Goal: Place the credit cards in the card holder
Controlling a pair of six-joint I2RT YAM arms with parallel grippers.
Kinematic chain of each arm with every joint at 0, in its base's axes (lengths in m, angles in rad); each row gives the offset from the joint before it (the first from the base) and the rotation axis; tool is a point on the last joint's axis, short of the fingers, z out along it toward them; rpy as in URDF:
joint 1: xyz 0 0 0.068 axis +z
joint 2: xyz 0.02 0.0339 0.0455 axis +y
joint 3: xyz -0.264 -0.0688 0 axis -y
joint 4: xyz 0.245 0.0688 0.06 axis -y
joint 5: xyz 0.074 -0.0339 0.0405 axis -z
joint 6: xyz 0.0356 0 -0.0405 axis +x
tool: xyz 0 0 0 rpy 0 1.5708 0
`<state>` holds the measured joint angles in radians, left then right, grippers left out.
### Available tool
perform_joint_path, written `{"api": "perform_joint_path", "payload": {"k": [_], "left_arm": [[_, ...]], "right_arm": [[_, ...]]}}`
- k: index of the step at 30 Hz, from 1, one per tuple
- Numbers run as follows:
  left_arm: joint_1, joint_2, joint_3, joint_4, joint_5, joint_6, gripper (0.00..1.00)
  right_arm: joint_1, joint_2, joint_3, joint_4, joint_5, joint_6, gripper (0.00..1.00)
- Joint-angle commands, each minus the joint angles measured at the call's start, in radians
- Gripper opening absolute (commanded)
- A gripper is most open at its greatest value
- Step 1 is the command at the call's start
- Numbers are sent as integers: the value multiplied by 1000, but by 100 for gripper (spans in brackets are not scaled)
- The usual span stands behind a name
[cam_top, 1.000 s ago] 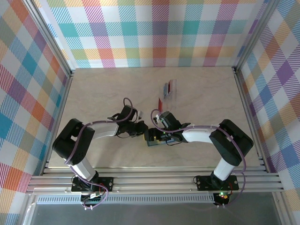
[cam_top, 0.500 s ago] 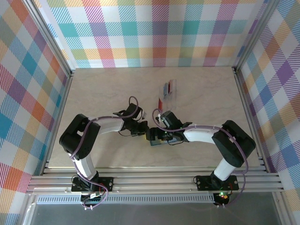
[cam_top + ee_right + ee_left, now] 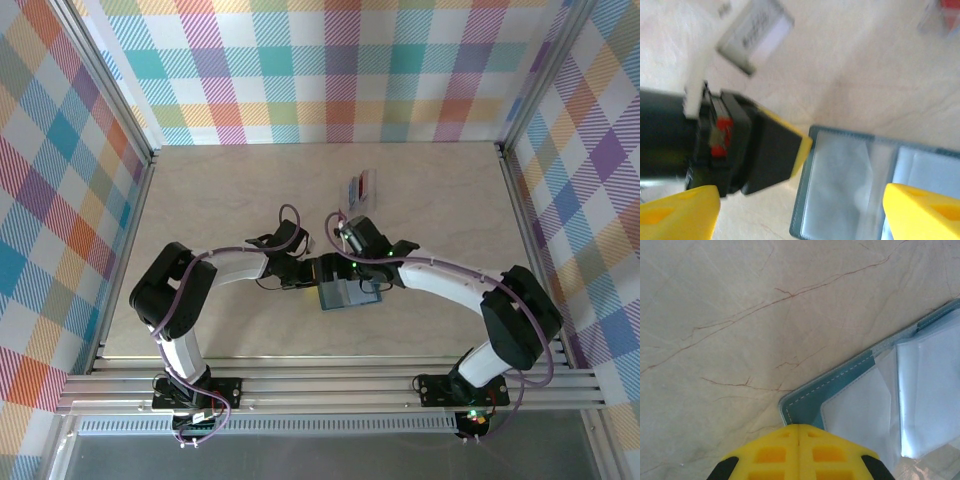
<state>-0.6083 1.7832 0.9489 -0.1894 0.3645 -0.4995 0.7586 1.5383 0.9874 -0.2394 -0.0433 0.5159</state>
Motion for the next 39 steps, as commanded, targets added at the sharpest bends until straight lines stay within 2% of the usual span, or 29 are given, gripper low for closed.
{"api": "perform_joint_path", "payload": {"k": [1,4,8,18,26,39], "left_arm": [[-21,37,-19,-63,-46,22,4],[-20,46,-19,-55,-34,16,4],[-21,51,-19,-54,-33,11,3],[-19,64,-24,-46,-28,-4,2],[-19,51,-27,-44,-23,-4,2],[-19,53,-28,-39,-18,-8,2]], "right_arm": [[-35,-33,90,-46,96,-29,79],[-47,-2,175,-93,141,-58,74],[-54,115,335,-175,177,-105,66],[-94,374,593,-287,179,-141,48],[-99,467,620,-322,229,-141,49],[-122,554,656,-326,161,-142,51]]}}
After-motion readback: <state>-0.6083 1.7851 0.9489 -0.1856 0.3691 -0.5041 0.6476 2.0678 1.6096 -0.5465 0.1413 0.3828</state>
